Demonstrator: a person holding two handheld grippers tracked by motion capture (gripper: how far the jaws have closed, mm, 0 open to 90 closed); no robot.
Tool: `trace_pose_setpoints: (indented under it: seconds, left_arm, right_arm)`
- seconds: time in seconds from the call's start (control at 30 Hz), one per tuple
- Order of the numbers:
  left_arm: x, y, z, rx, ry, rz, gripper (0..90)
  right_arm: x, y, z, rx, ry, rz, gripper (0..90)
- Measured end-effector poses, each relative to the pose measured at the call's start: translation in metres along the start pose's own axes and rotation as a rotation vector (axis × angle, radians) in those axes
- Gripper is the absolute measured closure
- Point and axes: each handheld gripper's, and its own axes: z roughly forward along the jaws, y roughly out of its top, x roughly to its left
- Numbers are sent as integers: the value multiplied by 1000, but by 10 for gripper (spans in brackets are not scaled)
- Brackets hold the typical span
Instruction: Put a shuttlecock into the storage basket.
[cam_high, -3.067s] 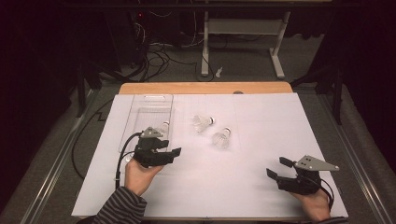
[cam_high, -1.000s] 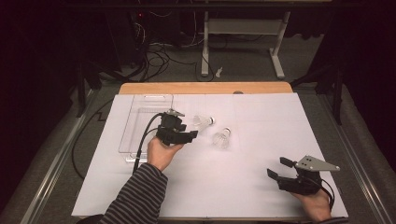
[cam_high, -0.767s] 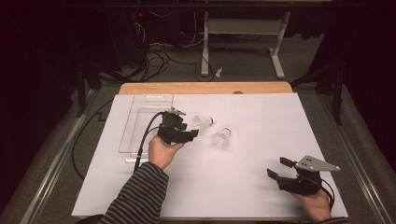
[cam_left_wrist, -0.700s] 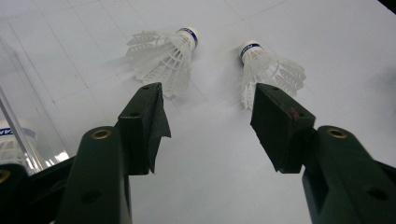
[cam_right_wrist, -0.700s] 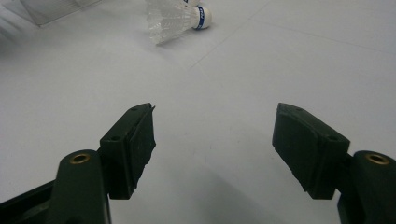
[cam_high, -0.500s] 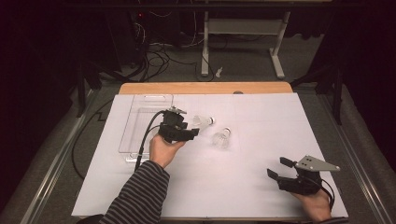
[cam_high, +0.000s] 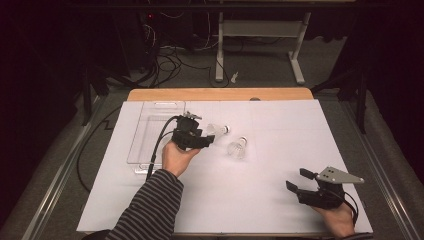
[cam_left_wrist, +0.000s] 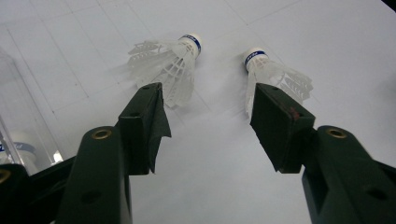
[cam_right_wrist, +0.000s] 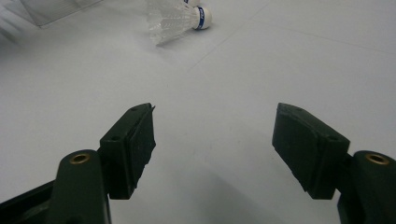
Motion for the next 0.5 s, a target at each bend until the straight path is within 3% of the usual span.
trace_pose_setpoints:
  seconds: [0.5]
  left_arm:
    - [1,13,10,31,-2,-2,452]
  right_arm:
    - [0,0,0,0,3,2,302]
